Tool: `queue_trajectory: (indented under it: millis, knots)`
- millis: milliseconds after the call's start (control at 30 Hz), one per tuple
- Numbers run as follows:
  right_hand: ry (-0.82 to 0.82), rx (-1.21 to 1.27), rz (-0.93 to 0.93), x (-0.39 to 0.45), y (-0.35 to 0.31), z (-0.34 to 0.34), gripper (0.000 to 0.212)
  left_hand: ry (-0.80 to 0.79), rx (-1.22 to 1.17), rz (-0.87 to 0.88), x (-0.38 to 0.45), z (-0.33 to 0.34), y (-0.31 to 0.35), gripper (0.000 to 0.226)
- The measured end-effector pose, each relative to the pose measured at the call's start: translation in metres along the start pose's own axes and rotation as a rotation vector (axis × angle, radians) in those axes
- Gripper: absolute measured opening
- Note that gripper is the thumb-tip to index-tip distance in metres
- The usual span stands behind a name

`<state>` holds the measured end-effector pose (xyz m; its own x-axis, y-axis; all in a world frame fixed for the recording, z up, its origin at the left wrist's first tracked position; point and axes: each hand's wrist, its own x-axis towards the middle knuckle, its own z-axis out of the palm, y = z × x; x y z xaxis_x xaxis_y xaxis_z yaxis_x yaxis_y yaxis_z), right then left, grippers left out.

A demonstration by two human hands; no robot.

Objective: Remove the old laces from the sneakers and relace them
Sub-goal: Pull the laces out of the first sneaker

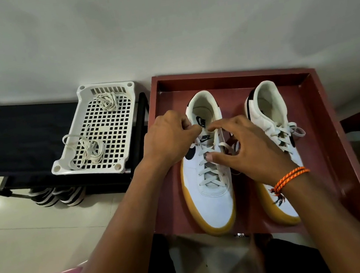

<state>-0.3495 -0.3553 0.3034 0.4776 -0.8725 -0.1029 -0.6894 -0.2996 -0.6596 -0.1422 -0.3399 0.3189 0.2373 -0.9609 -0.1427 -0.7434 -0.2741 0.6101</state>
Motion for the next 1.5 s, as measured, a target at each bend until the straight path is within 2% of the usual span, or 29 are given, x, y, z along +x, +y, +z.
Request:
queue_trajectory:
  millis: [133,267,367,467,567,700,800,900,1000,1067,1133,1200,1267,1300,1333,1400,1467,1500]
  knots:
    - [0.128,0.097,-0.022,0.006,0.001,0.001,0.047,0.062,0.061,0.009,-0.001,0.003,0.001,0.027]
    - [0.153,0.165,-0.020,0.007,0.002,0.002,0.045,0.103,0.086,0.044,-0.001,0.009,0.003,0.022]
    - [0.147,0.196,-0.015,0.007,0.006,0.002,0.047,0.136,-0.011,0.189,0.001,0.009,0.000,0.007]
    - [0.141,0.198,0.001,0.007,0.007,0.002,0.051,-0.014,0.019,0.308,0.001,0.014,-0.003,0.010]
    - [0.135,0.203,-0.018,0.008,0.008,0.002,0.051,-0.226,-0.008,0.233,-0.005,0.018,0.005,0.014]
    - [0.129,0.215,-0.032,0.008,0.008,0.003,0.048,-0.221,-0.084,0.173,-0.002,0.015,0.007,0.014]
    - [0.137,0.190,-0.036,0.008,0.007,0.003,0.046,-0.243,-0.268,0.124,0.003,0.015,0.001,0.022]
    - [0.143,0.187,-0.054,0.009,0.007,0.003,0.044,-0.166,-0.524,0.003,0.005,0.015,0.000,0.019]
    - [0.144,0.157,-0.067,0.008,0.007,0.004,0.044,-0.103,-0.611,-0.023,0.008,0.017,0.000,0.027]
    - [0.145,0.146,-0.069,0.009,0.008,0.004,0.044,-0.071,-0.690,-0.053,0.007,0.016,0.005,0.021]
    - [0.160,0.143,-0.063,0.009,0.009,0.004,0.043,0.008,-0.806,-0.142,0.006,0.013,0.007,0.029]
    - [0.183,0.145,-0.051,0.009,0.012,0.003,0.041,0.096,-0.846,-0.250,0.009,0.010,0.002,0.031]
    - [0.198,0.140,-0.043,0.009,0.012,0.002,0.042,0.135,-0.786,-0.315,0.011,0.008,-0.004,0.018]
    - [0.201,0.138,-0.041,0.009,0.011,0.003,0.042,0.163,-0.685,-0.292,0.011,0.008,-0.007,0.015]
    - [0.204,0.137,-0.043,0.009,0.010,0.003,0.042,0.206,-0.530,-0.230,0.013,0.008,-0.011,0.021]
    - [0.211,0.143,-0.047,0.010,0.010,0.006,0.044,0.296,-0.285,-0.041,0.014,0.008,-0.012,0.023]
    - [0.210,0.155,-0.046,0.011,0.011,0.007,0.044,0.293,-0.263,0.162,0.011,0.006,-0.005,0.011]
    - [0.208,0.152,-0.046,0.011,0.011,0.007,0.044,0.242,-0.237,0.240,0.012,0.009,-0.005,0.014]
